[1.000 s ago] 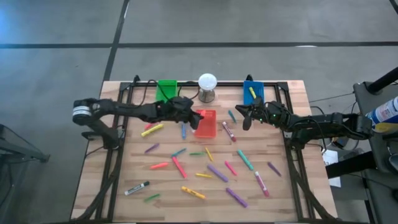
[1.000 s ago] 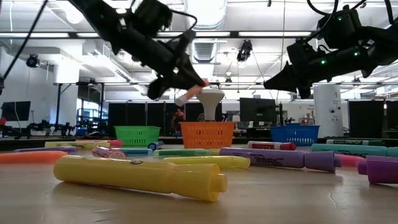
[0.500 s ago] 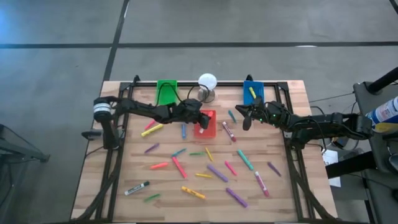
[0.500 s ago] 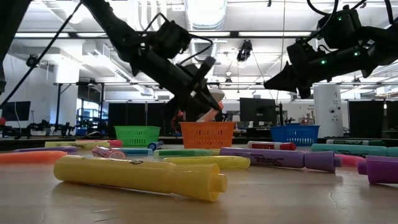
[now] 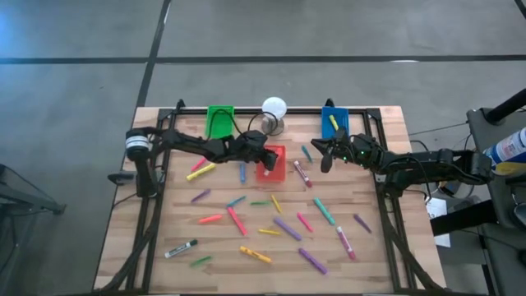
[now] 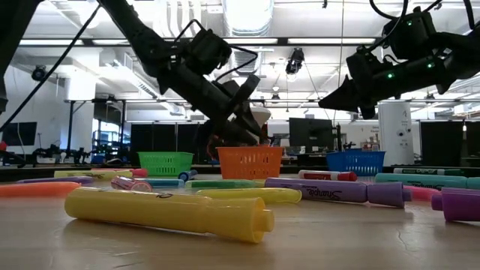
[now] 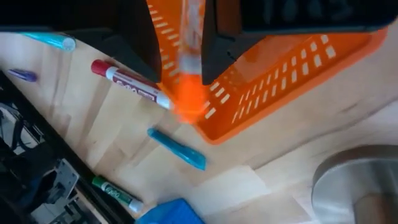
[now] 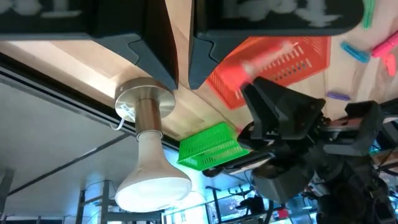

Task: Pick & Place Markers
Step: Put the orange marker into the orange bin, then put the bottom blue pen into the green bin

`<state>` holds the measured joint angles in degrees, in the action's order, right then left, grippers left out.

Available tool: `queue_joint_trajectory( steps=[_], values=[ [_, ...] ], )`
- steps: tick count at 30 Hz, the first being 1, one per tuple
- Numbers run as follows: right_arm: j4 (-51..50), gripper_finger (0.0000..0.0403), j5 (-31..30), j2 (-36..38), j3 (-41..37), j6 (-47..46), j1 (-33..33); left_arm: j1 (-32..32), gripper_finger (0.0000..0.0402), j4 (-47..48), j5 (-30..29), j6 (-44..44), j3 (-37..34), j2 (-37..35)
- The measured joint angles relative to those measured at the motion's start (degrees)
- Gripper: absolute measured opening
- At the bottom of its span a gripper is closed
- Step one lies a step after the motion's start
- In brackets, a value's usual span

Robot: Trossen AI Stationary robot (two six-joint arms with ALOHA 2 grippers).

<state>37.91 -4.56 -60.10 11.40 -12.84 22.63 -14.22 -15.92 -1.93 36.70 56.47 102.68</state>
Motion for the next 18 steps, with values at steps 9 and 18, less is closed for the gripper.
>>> queue_joint_trajectory(
  steps=[9,18],
  values=[
    [0.0,0.0034,0.0,0.0,0.0,-0.1,0.0,0.0,0.0119,11.7,0.3,-10.2,0.1,-7.9],
    [0.2,0.0034,-0.1,0.0,-1.1,0.4,-2.1,6.6,0.0072,30.4,0.4,-18.6,-4.1,-24.1]
  ],
)
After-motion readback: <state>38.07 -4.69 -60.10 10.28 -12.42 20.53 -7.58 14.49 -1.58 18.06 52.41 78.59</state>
